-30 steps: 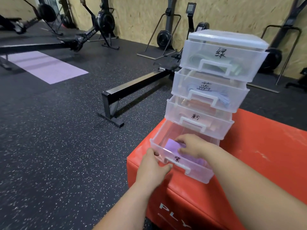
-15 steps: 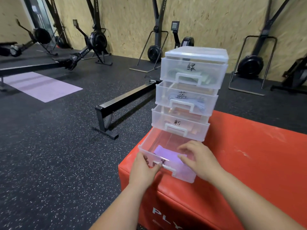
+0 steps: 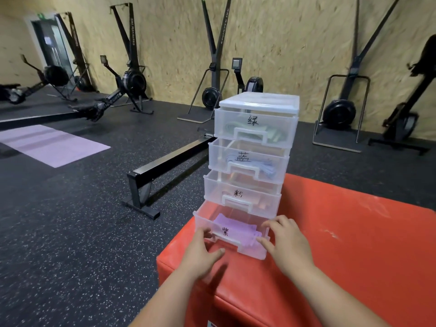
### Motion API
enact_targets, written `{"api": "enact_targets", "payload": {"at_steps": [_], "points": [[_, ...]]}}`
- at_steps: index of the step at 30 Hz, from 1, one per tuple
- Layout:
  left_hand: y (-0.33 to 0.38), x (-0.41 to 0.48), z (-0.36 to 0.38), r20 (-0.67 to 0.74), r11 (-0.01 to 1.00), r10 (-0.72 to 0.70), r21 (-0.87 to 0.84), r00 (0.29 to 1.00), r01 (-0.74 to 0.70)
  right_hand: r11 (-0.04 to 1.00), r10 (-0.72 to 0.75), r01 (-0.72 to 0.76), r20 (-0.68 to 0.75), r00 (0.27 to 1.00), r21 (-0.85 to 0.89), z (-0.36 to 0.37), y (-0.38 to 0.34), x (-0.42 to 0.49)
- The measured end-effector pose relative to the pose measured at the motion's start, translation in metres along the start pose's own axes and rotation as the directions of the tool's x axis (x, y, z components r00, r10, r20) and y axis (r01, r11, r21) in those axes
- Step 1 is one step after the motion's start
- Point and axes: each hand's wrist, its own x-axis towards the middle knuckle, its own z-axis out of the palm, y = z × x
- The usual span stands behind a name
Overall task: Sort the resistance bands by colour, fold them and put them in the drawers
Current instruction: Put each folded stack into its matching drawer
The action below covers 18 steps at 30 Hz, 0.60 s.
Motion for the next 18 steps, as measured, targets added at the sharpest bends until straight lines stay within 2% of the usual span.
{"api": "enact_targets", "payload": {"at_steps": [2,6,10,18], "points": [[0.004,0.004,-0.005,0.061,0.996,0.021,0.084,0.998,-0.026,0.997,0.056,-0.054,0.04,0.998,-0.049,-0.004,-0.007,0.007],[0.016,0.005,-0.03,0.08,0.972,0.018,0.234,0.997,-0.036,0.992,0.113,-0.103,0.139,0.984,-0.076,-0.019,-0.018,0.011],[0.037,-0.014,-0.066,0.023,0.95,0.046,0.309,0.999,-0.051,0.991,0.109,-0.093,0.179,0.978,-0.093,-0.043,-0.028,0.001],[0.088,-0.058,-0.123,-0.081,0.922,0.198,0.353,0.977,-0.158,0.999,0.046,-0.042,0.145,0.988,-0.033,-0.102,-0.049,-0.011]]}}
